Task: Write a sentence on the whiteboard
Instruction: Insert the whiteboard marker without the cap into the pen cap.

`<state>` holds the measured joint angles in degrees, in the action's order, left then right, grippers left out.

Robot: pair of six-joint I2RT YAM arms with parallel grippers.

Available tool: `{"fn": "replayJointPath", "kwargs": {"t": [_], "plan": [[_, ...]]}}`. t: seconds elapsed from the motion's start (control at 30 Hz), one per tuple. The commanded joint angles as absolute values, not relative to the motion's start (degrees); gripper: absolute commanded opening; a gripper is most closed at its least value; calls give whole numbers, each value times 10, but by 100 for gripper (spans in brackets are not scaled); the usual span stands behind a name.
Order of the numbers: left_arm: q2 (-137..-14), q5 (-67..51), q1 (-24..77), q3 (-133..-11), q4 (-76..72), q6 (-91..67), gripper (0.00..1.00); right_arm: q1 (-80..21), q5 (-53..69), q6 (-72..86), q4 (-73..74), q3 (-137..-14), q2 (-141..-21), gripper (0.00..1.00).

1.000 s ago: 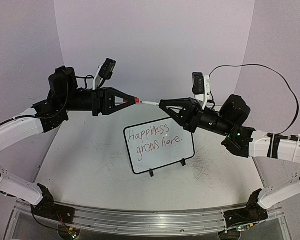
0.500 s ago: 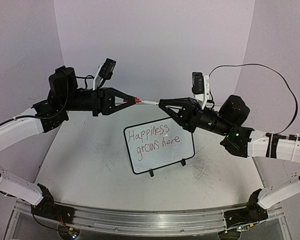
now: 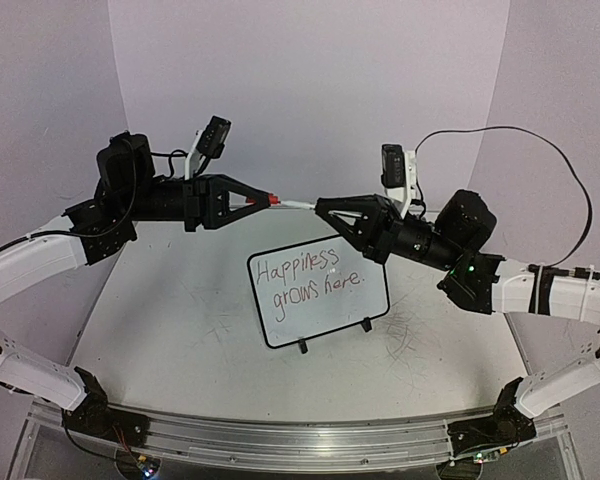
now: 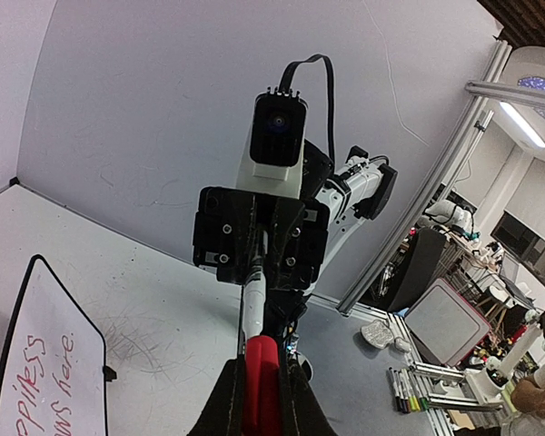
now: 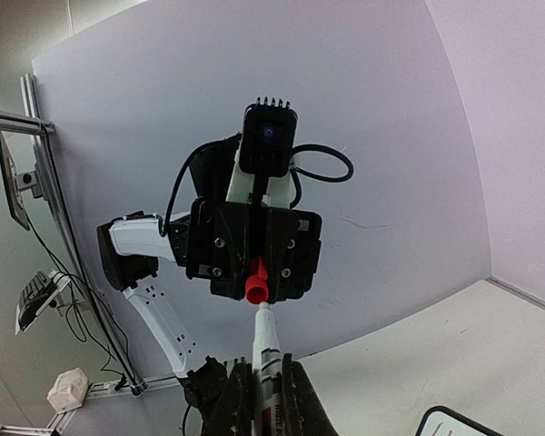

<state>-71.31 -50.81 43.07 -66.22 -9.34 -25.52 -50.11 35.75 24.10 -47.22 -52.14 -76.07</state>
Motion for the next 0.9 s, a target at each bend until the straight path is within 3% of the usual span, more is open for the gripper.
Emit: {"fn": "replayJointPath", "kwargs": {"t": [0.0, 0.5, 0.87], "plan": [[-706, -512, 436, -659, -115, -258, 0, -501, 362, 230, -498, -540, -755, 0], [-704, -505, 436, -658, -111, -255, 0, -507, 345, 202, -458, -544, -748, 0], [-710, -513, 436, -660, -111, -254, 0, -522, 381, 256, -504, -594, -822, 0]]}}
